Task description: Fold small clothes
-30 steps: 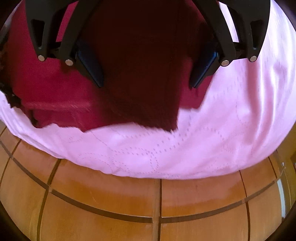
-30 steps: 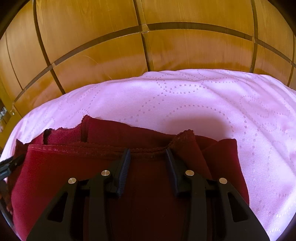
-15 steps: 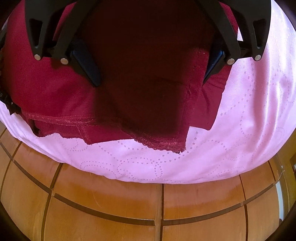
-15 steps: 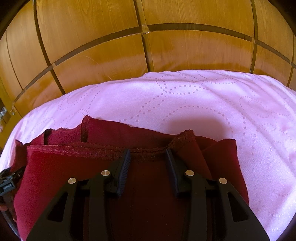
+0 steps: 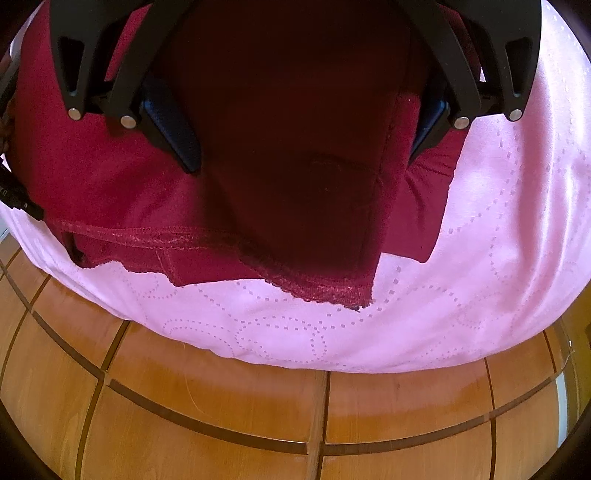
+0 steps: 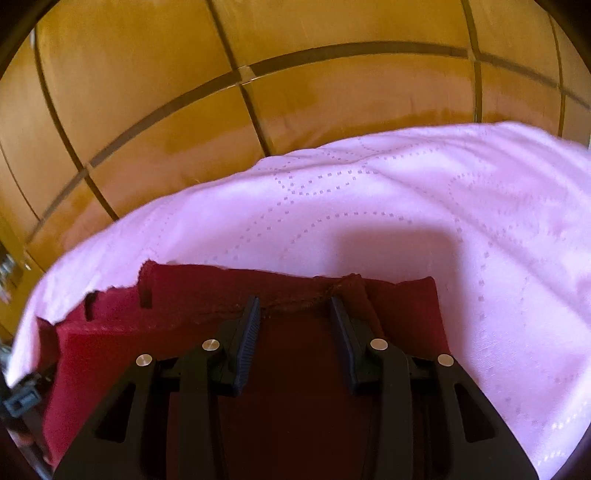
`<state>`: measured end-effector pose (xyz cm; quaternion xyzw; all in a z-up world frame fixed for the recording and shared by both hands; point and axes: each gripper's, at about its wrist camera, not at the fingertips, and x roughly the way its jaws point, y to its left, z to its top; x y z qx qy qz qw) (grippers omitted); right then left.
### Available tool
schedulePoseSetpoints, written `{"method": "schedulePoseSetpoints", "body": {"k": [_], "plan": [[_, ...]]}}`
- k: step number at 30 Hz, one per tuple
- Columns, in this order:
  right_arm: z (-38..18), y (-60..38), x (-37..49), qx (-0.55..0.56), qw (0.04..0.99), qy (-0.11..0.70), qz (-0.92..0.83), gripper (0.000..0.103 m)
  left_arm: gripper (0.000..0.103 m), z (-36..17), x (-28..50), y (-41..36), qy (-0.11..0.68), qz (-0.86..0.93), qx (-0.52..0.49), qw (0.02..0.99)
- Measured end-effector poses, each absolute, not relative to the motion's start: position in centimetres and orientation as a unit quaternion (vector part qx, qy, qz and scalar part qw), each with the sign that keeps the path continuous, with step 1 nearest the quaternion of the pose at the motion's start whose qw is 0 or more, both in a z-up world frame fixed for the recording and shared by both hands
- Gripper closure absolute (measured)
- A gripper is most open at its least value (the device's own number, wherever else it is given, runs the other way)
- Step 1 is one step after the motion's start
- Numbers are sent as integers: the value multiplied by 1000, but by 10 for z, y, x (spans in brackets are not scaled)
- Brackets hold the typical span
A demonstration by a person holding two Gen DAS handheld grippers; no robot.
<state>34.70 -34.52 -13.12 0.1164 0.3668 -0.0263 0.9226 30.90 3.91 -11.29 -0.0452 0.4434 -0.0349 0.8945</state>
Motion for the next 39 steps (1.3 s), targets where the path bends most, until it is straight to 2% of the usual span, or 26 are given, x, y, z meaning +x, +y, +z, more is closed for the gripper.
{"method": "schedulePoseSetpoints", "body": {"k": [6,8,9,20,22,32,36,39], "plan": [[-119,-351,325,142,927,346,-31,63,2,-109,307,38,444,-33,-41,895],[-109,-352,302,161,927,336,-41,42,2,-102,301,37,447,-32,-30,893],[-103,-351,288,171,929,326,-38,39,2,-98,295,38,446,-35,-30,894],[-104,-338,155,261,915,306,22,38,2,-66,190,43,385,-99,-91,913],[-106,-339,140,275,913,302,19,34,2,-62,175,40,370,-111,-95,917],[-133,-344,111,369,869,328,30,34,4,-62,137,17,362,-159,-102,913],[-145,-336,111,379,859,343,37,34,9,-69,132,8,372,-170,-89,908],[-149,-331,112,383,855,347,41,34,9,-73,131,5,379,-173,-91,905]]}}
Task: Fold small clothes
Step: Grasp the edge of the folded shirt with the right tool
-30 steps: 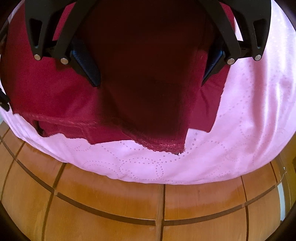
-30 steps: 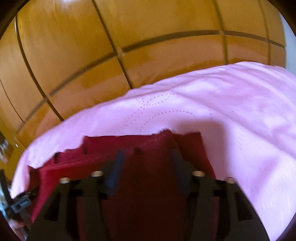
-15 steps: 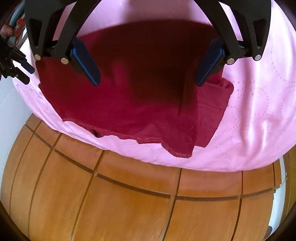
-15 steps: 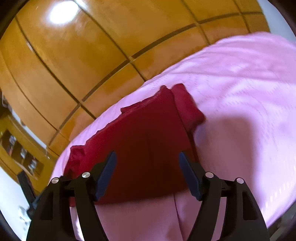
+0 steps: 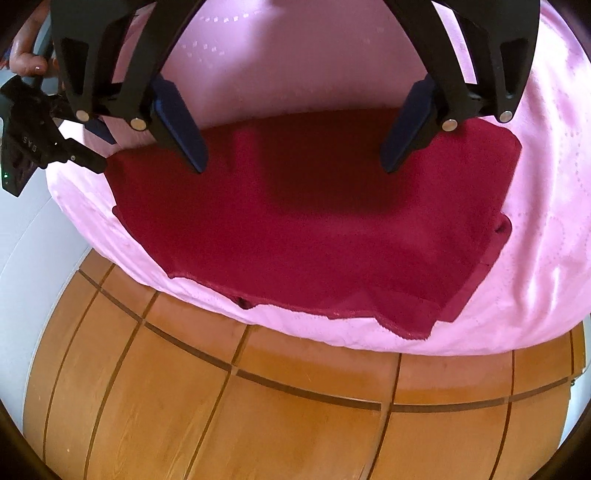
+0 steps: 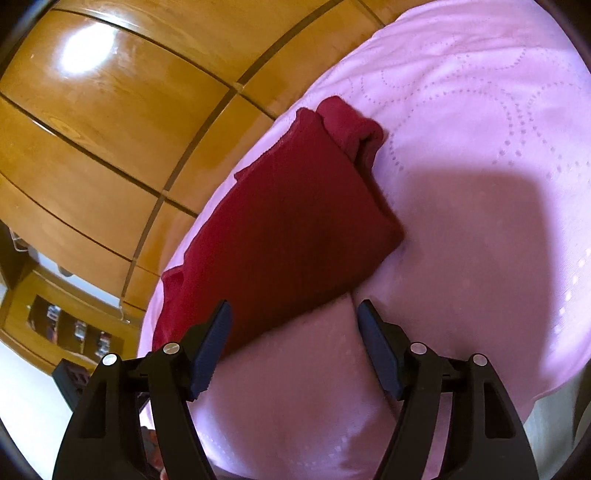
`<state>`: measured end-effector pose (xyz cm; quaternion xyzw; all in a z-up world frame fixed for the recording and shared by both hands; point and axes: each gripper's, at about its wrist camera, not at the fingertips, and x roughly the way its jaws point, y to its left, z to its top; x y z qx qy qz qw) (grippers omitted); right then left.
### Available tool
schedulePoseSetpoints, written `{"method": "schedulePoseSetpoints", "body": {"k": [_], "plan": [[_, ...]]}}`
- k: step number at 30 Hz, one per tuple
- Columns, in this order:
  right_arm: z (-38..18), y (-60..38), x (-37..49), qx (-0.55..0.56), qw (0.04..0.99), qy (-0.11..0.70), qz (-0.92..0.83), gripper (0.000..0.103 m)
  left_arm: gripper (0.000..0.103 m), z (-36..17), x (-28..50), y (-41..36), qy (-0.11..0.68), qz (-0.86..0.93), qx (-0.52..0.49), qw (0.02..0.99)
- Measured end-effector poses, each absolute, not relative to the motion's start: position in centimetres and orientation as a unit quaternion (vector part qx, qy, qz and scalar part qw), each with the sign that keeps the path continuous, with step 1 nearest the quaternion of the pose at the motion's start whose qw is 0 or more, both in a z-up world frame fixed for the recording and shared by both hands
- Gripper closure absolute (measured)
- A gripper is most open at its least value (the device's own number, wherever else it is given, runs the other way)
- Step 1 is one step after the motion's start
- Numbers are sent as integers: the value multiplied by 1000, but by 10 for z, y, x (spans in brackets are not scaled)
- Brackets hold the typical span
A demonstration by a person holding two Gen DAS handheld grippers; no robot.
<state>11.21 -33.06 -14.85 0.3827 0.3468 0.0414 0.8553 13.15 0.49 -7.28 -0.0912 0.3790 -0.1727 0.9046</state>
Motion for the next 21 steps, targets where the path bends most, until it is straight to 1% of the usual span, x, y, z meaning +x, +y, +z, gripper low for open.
{"method": "schedulePoseSetpoints", "body": {"k": [2,5,7,8,9,11,14,15,17,21], "plan": [[-148,-327,112,375,858,347,42,31,9,-74,132,3,382,-171,-88,904],[-149,-325,112,372,860,348,41,31,9,-74,131,-1,384,-173,-85,903],[-150,-326,113,373,859,348,41,31,14,-74,131,-4,383,-177,-82,903],[-151,-327,115,376,858,347,41,31,19,-74,132,-6,384,-178,-77,903],[-151,-329,116,379,857,346,41,31,27,-74,134,-9,386,-178,-70,902],[-152,-330,121,385,855,344,40,31,35,-76,137,-13,389,-180,-61,901],[-153,-333,130,395,852,343,39,31,43,-81,142,-17,397,-178,-56,899],[-153,-335,133,402,850,339,38,31,44,-83,143,-17,401,-177,-54,897],[-154,-339,139,416,846,333,33,30,44,-89,147,-18,413,-174,-52,893],[-153,-346,149,433,842,319,22,31,44,-92,146,-22,412,-175,-34,894]]}}
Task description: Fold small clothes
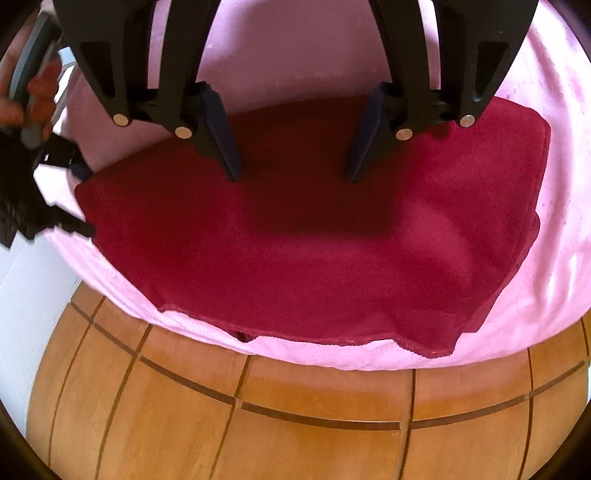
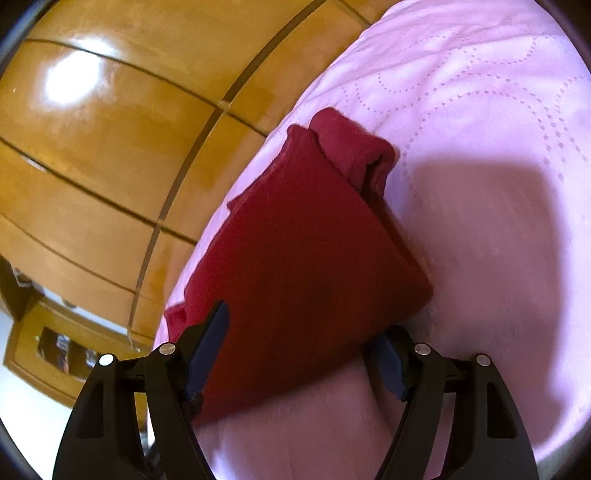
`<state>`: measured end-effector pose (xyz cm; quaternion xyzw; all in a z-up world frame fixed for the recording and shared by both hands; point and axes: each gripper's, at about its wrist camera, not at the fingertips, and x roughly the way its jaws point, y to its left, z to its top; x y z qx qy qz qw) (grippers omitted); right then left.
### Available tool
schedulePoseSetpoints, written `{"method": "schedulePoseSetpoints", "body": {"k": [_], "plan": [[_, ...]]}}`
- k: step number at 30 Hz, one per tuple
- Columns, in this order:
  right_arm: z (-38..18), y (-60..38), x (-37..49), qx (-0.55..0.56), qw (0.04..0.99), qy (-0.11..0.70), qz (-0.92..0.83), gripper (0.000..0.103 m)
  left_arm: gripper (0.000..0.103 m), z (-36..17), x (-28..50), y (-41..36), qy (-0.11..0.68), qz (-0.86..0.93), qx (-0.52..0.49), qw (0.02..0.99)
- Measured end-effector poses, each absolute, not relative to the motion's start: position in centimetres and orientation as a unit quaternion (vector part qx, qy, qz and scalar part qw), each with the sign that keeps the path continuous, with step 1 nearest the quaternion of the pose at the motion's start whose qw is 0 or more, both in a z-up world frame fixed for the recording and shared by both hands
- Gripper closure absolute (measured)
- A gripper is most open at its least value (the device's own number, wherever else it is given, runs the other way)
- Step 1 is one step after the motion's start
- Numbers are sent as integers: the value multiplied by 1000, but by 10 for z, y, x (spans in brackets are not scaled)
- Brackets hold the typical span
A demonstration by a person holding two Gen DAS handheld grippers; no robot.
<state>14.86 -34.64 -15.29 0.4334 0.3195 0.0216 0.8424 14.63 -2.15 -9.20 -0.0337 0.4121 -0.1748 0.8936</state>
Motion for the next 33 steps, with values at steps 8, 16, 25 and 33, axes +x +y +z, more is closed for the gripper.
{"method": "schedulePoseSetpoints", "body": {"k": [8,16,25,33], "plan": [[-151,-364,166,469,837,281,-17,31,44,-95,144,-24,412,-168,-24,895],[-149,-362,184,434,852,291,-32,34,44,-95,146,-25,417,-162,-22,894],[-158,-366,185,404,868,290,-23,64,44,-96,147,-25,416,-164,-20,894],[-158,-369,200,435,848,303,12,80,43,-93,147,-24,422,-162,-28,892]]}}
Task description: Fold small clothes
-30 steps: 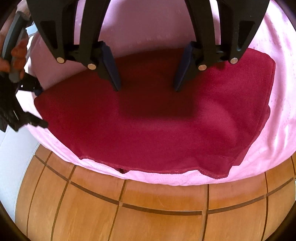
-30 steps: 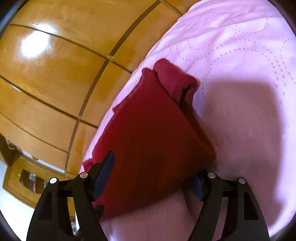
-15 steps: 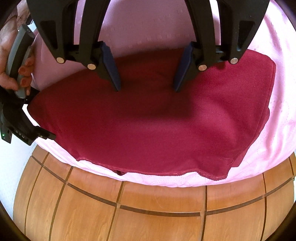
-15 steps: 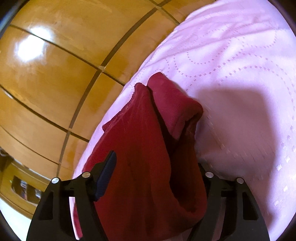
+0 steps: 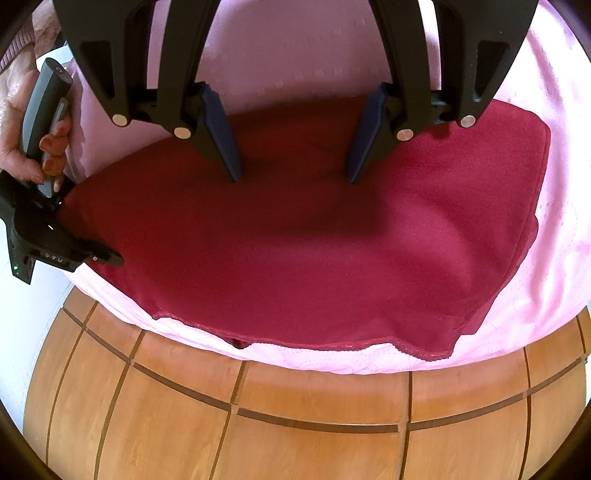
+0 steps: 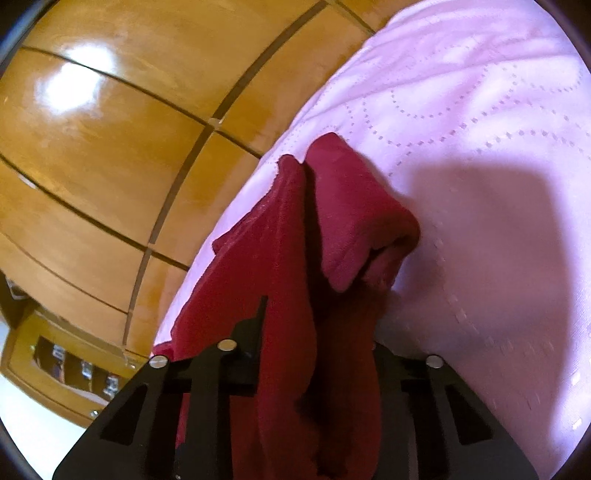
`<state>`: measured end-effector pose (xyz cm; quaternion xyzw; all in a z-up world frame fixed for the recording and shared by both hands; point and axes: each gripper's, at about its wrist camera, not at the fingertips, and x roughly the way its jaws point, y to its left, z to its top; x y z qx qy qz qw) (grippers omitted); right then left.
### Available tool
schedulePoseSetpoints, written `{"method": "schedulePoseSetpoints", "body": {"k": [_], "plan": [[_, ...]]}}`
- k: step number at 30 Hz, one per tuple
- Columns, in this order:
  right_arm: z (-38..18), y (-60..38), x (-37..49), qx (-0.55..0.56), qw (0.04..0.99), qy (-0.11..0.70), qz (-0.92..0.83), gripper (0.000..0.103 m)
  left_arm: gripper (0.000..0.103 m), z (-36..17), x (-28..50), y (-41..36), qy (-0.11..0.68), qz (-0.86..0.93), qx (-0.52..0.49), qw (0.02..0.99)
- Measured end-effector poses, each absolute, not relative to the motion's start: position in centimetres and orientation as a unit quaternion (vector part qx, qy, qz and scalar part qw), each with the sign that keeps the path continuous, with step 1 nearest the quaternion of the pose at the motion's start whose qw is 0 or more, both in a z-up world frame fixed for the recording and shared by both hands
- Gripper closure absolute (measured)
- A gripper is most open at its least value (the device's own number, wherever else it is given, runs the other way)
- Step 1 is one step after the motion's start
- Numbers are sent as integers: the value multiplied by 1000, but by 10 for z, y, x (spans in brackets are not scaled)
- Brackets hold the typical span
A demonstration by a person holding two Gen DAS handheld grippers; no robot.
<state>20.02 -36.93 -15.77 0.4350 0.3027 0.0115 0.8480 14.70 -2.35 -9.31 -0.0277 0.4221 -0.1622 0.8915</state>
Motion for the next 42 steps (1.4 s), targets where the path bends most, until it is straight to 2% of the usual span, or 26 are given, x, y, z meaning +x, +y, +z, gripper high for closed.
{"method": "schedulePoseSetpoints", "body": {"k": [1,3,8,24,42], "plan": [[-159,-370,200,444,844,301,12,82,41,-92,147,-23,425,-164,-32,890],[-160,-372,197,463,835,296,14,83,30,-90,147,-21,428,-174,-40,886],[-155,-372,194,486,826,285,17,83,20,-84,145,-18,429,-185,-56,882],[-121,-355,190,505,824,255,39,83,14,-71,146,32,412,-102,-54,904],[-52,-278,208,445,851,254,115,83,11,-73,142,69,410,-69,-71,907]]}}
